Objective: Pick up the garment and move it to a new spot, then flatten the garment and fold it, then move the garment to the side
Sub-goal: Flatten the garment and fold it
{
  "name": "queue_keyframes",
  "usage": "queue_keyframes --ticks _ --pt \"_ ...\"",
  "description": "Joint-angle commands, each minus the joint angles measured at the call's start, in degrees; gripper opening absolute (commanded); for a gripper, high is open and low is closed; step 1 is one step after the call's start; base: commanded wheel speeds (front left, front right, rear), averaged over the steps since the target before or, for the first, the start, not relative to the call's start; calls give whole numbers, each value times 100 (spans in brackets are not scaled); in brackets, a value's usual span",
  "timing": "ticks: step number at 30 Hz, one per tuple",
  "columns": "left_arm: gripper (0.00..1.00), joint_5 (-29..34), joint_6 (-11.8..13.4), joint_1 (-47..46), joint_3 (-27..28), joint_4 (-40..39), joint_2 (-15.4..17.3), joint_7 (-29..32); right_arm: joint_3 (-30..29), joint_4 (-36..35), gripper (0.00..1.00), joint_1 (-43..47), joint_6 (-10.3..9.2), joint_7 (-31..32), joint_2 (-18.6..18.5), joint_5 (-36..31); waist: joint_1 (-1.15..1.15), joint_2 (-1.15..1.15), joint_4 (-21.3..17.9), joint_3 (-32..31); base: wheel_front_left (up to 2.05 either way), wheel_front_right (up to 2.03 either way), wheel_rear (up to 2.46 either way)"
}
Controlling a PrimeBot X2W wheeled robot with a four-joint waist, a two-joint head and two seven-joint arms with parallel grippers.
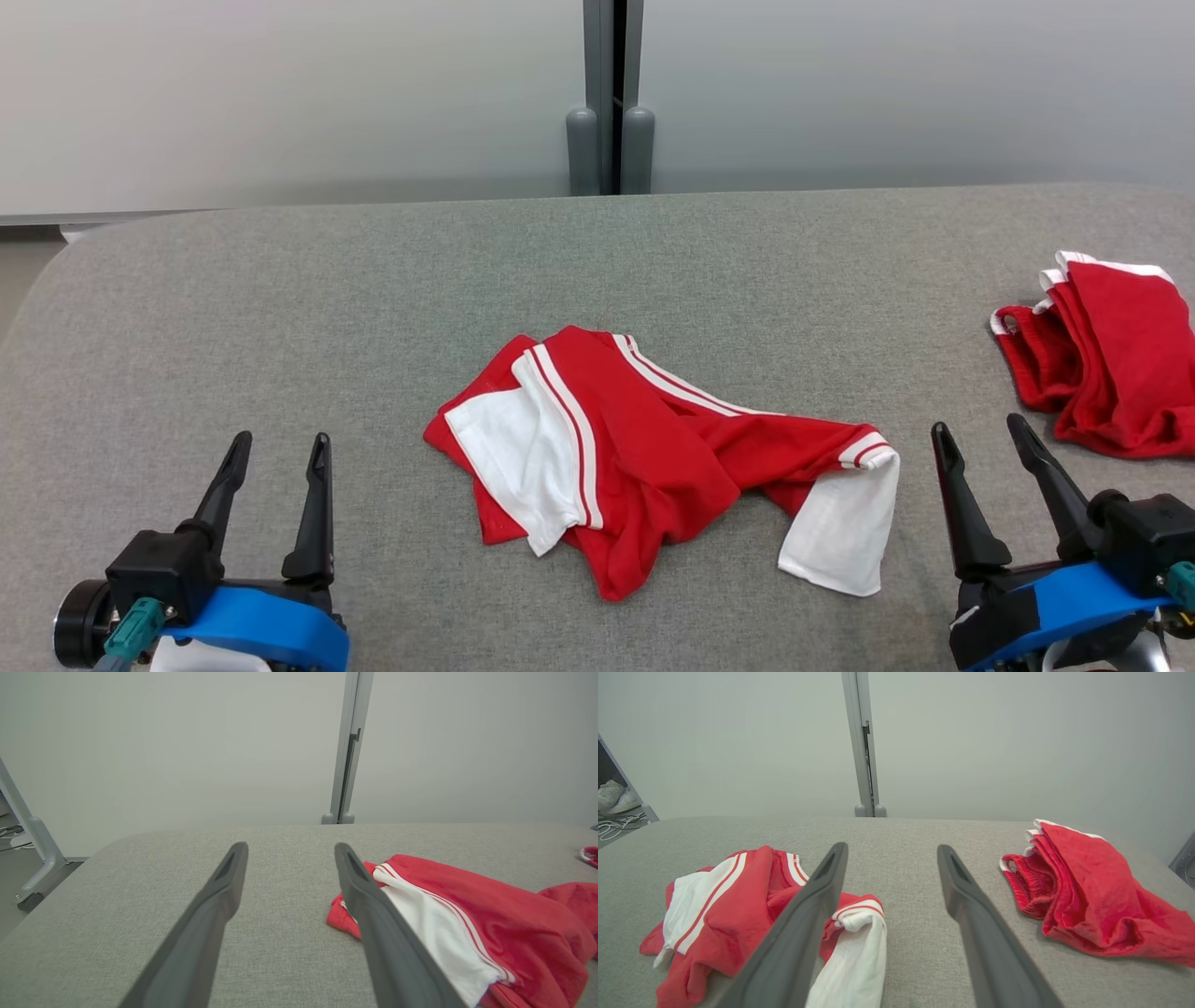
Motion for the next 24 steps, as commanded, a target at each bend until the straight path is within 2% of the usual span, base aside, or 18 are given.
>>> queue_keyframes --ticks 1,4,9,19,24 --pt "100 27 29 -41 -4 -43 40 7 -10 -19 100 51 1 12 0 21 0 1 -1 12 0 0 0" --pt "100 48 -56 -181 -138 -88 10 120 -18 -41 100 7 1 12 0 23 0 1 8 85 0 0 0" --pt "100 90 -367 -578 -576 56 -127 527 11 -58 100 -87 1 18 0 22 0 1 11 279 0 0 0" --pt "100 0 -1028 -1413 -1289 1049 -589 1059 128 -36 100 -376 1 -10 0 12 0 1 -189 841 0 0 0" --pt "100 -30 -1201 -1696 -1420 1566 -700 1114 144 52 100 -470 1 -95 -1 61 0 1 -301 1041 0 0 0"
